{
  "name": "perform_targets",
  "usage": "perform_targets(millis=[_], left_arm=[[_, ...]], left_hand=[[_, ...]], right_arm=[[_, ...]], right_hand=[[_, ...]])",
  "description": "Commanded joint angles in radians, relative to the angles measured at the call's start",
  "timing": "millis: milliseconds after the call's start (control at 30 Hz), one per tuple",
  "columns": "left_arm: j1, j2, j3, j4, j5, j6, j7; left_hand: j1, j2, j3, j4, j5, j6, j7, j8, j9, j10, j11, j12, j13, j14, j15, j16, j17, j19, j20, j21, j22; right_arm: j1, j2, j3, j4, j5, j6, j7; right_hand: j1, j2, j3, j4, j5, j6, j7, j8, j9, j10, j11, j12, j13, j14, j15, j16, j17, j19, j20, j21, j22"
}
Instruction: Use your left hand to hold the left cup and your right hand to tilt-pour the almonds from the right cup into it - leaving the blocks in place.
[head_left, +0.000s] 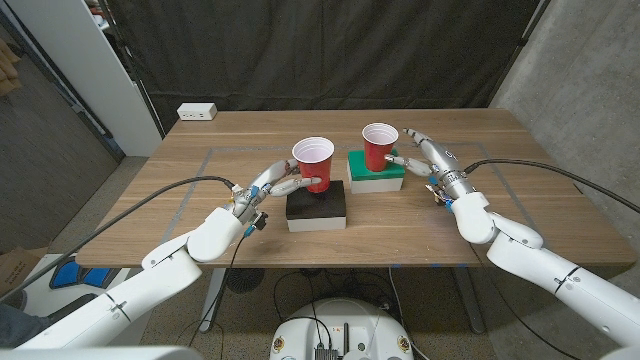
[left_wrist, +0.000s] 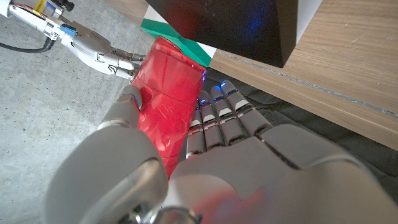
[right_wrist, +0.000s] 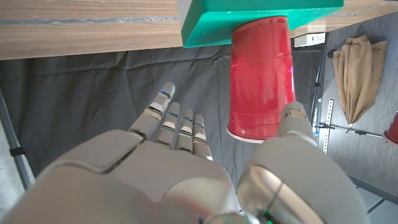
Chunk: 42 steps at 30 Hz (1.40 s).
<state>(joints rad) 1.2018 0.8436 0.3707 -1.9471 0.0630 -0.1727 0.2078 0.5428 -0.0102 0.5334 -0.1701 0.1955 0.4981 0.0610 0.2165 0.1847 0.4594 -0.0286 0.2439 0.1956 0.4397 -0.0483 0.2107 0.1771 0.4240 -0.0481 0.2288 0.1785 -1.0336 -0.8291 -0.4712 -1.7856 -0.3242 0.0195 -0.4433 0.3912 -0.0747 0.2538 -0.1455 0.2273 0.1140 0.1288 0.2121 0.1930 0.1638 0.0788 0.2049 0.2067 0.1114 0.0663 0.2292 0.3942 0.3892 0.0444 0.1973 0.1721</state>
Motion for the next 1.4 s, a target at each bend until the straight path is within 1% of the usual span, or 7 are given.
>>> perform_targets(millis=[33, 333, 600, 1000, 1233, 1400], left_arm=[[0.008, 0.003, -0.001, -0.012, 0.003, 0.015, 0.006], [-0.006, 0.004, 0.010, -0.008, 0.004, 0.014, -0.009], [-0.008, 0.007, 0.011, -0.009, 0.002, 0.019, -0.012], [0.003, 0.010, 0.005, -0.020, -0.002, 0.041, -0.001], [-0.003, 0.009, 0.010, -0.019, -0.002, 0.050, -0.004], [-0.009, 0.010, 0.015, -0.022, 0.004, 0.059, -0.006]], left_hand=[[0.003, -0.012, -0.002, 0.001, 0.001, 0.005, 0.001, -0.002, 0.001, 0.006, 0.002, -0.003, 0.001, 0.009, -0.050, -0.001, 0.002, 0.008, -0.027, -0.001, 0.002], [0.007, -0.011, -0.004, 0.001, 0.002, 0.005, 0.001, -0.004, 0.001, 0.005, 0.000, -0.005, 0.002, 0.008, -0.050, -0.003, 0.002, 0.009, -0.026, -0.002, 0.002], [0.007, -0.013, -0.007, 0.000, 0.002, 0.007, 0.001, -0.005, 0.002, 0.007, -0.002, -0.007, 0.002, 0.008, -0.048, -0.004, 0.002, 0.007, -0.025, -0.004, 0.002], [0.007, -0.016, -0.012, 0.001, 0.002, 0.013, -0.004, -0.005, 0.002, 0.010, -0.002, -0.008, 0.002, 0.012, -0.048, -0.005, 0.002, 0.009, -0.023, -0.005, 0.002], [0.010, -0.013, -0.013, 0.001, 0.003, 0.016, -0.005, -0.006, 0.002, 0.017, -0.002, -0.007, 0.002, 0.013, -0.048, -0.005, 0.002, 0.011, -0.021, -0.005, 0.002], [0.010, -0.012, -0.014, 0.002, 0.003, 0.017, -0.004, -0.007, 0.002, 0.016, -0.001, -0.009, 0.002, 0.014, -0.047, -0.005, 0.002, 0.012, -0.021, -0.006, 0.002]], right_arm=[[0.030, 0.023, -0.021, 0.036, -0.009, 0.045, 0.018], [0.044, 0.038, -0.034, 0.063, -0.013, 0.065, 0.026], [0.080, 0.065, -0.055, 0.110, -0.025, 0.084, 0.025], [0.128, 0.092, -0.084, 0.166, -0.028, 0.127, 0.036], [0.147, 0.110, -0.093, 0.203, -0.023, 0.149, 0.027], [0.151, 0.112, -0.095, 0.212, -0.022, 0.164, 0.022]], right_hand=[[0.008, -0.003, 0.002, -0.004, 0.003, 0.003, 0.021, -0.002, 0.003, 0.007, 0.002, 0.003, 0.001, 0.002, 0.001, 0.000, 0.000, 0.002, -0.004, 0.002, 0.003], [0.008, -0.003, 0.002, -0.003, 0.003, 0.004, 0.021, -0.002, 0.003, 0.008, 0.003, 0.003, 0.001, 0.002, 0.002, 0.000, 0.000, 0.003, -0.003, 0.002, 0.003], [0.009, -0.003, 0.002, -0.003, 0.004, 0.006, 0.020, -0.001, 0.003, 0.012, 0.003, 0.004, 0.001, 0.005, 0.002, 0.001, 0.000, 0.006, -0.003, 0.003, 0.003], [0.012, -0.003, 0.001, -0.003, 0.005, 0.014, 0.017, 0.001, 0.003, 0.019, 0.000, 0.006, 0.001, 0.016, -0.001, 0.005, 0.000, 0.015, -0.004, 0.006, 0.003], [0.013, -0.003, 0.001, -0.003, 0.005, 0.018, 0.016, 0.002, 0.003, 0.026, -0.002, 0.008, 0.001, 0.023, -0.007, 0.008, -0.001, 0.023, -0.005, 0.008, 0.004], [0.014, -0.005, 0.000, -0.003, 0.006, 0.026, 0.015, 0.005, 0.003, 0.036, -0.005, 0.011, 0.001, 0.033, -0.011, 0.012, -0.001, 0.032, -0.007, 0.010, 0.004]])
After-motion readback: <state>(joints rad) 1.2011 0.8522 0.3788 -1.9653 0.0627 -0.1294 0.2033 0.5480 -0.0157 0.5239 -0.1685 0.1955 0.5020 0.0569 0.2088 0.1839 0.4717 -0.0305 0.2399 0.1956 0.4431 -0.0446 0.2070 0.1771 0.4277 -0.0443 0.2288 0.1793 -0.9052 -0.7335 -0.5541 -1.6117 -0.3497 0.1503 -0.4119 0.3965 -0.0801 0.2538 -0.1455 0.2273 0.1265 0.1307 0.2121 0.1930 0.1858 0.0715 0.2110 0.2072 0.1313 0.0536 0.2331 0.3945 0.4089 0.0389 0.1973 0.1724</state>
